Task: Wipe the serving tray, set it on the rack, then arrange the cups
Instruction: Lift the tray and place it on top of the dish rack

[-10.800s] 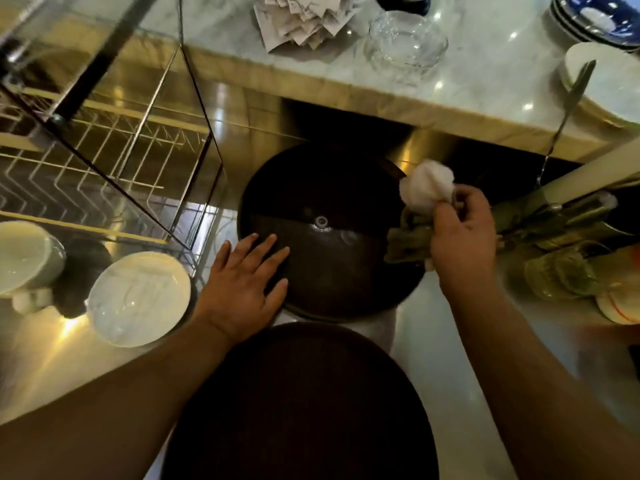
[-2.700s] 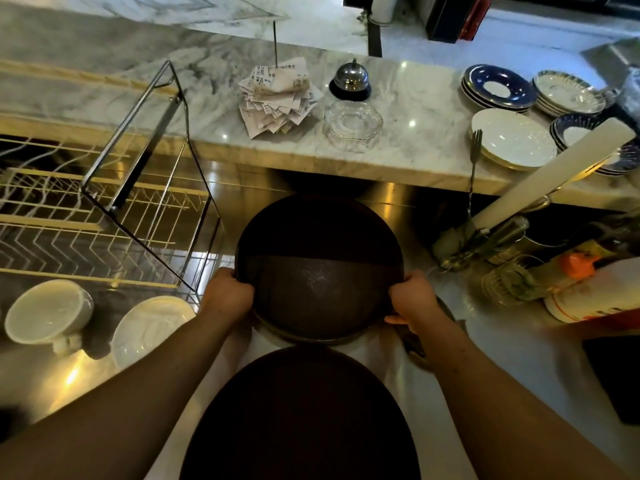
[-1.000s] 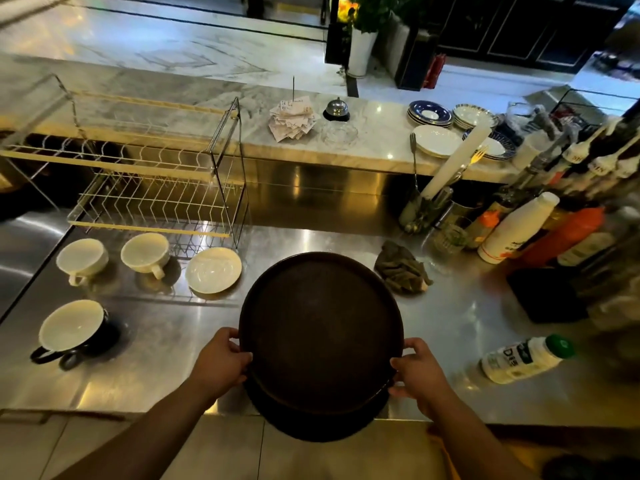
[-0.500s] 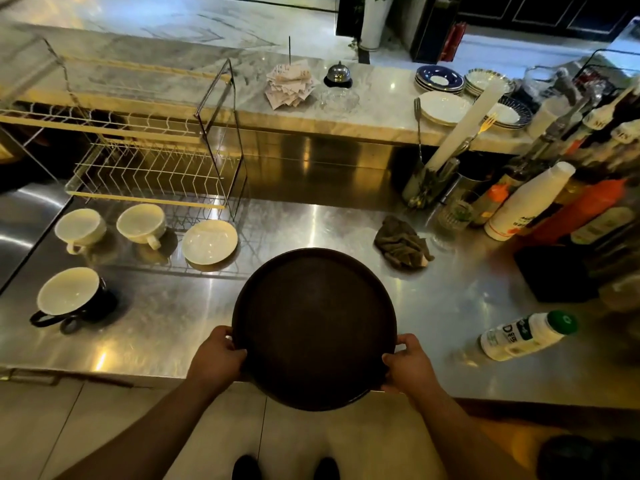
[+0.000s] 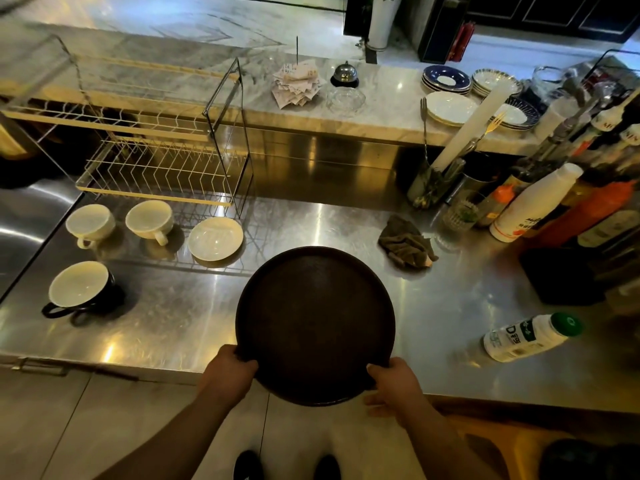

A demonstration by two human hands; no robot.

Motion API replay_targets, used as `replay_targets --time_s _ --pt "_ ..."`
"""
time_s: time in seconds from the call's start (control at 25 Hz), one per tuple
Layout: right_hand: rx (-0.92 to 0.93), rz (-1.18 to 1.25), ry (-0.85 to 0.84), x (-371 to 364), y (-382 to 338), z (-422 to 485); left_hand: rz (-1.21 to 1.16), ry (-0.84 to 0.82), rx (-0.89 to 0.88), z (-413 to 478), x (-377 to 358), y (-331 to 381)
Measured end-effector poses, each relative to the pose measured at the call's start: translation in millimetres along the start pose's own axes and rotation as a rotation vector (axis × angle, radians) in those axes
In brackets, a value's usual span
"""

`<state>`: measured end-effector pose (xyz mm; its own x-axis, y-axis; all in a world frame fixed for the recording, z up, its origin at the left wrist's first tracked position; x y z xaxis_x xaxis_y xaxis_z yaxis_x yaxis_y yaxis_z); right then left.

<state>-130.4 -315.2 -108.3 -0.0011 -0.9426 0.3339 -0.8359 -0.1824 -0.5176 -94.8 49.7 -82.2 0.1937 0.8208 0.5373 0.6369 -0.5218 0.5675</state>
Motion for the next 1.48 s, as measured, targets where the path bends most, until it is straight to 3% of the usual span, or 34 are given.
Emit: replay_targets --time_s 0.2,0.56,1.12,1.48 --pt "0.007 0.046 -0.013 -2 5 7 -0.149 -0.198 0.127 -6 -28 -17" --pt "0.078 0.095 -0.008 10 -17 -5 -0.154 -0.117 0.051 -16 -11 12" --pt "0.27 0.151 -0.03 75 -151 -61 -0.248 0.005 -0.178 -59 65 150" --pt "0.484 0.197 -0.023 108 -230 -100 -0.304 0.123 -0.281 -100 116 213"
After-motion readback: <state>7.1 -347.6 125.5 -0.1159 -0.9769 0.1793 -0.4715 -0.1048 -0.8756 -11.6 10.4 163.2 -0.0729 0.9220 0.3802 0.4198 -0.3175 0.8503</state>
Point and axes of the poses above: each hand's wrist, its own z-axis towards the middle knuckle, its own x-axis out of the back of the hand, y = z × x, the point moved 10 cm from there along z, towards the middle knuckle, and after that the axes turned 2 degrees about -y, right-handed, at the moved point
